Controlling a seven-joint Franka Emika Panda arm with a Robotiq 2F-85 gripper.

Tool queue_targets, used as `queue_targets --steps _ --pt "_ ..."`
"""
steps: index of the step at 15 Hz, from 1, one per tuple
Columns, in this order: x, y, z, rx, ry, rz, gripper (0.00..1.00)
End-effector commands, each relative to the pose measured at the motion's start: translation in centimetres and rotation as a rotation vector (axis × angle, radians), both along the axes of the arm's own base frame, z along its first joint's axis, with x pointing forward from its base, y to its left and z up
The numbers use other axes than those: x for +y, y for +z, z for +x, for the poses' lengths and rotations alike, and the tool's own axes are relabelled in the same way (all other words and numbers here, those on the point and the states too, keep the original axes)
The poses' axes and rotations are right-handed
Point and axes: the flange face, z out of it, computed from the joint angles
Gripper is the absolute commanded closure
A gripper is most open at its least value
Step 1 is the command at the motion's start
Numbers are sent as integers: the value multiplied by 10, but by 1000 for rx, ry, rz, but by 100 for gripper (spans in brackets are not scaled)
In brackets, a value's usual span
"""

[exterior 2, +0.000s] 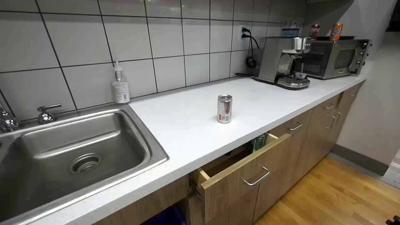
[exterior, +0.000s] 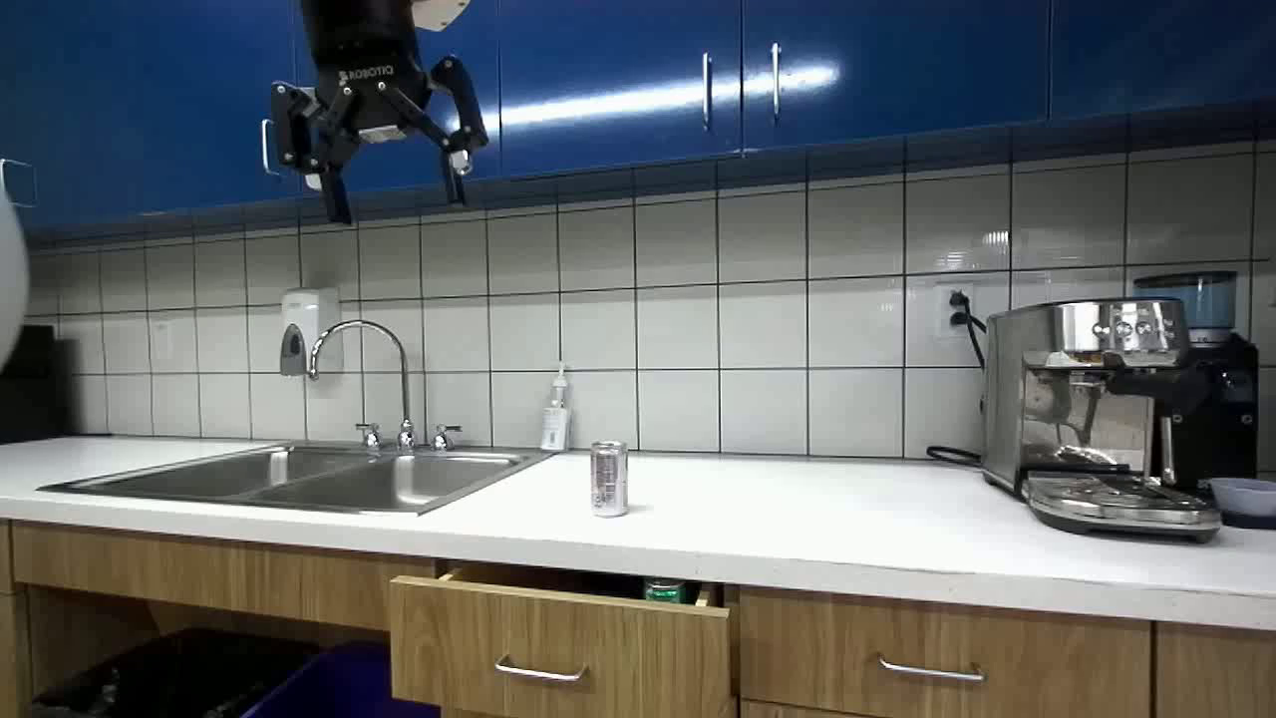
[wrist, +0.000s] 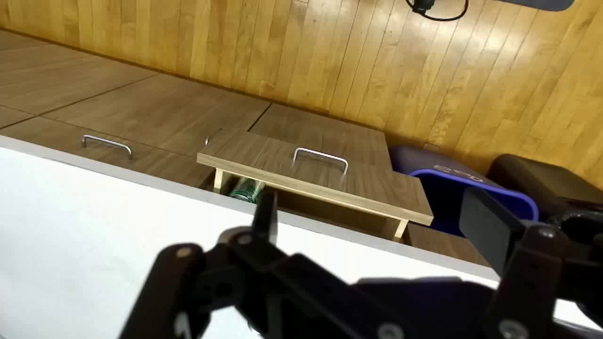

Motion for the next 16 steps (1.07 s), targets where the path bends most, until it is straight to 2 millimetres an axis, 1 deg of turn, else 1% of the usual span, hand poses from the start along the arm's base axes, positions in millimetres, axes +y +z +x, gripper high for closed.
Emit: queue_targets --steps 1,3,5,8,12,16 --pt "0 0 0 1 0 0 0" --pt "0 0 0 1 0 0 0" --pt "-4 -4 9 -4 16 -6 0" --pt "-16 -14 28 -23 19 7 0" --pt "-32 -37 61 -48 34 55 0" --pt "-38 -61 89 -52 68 100 0"
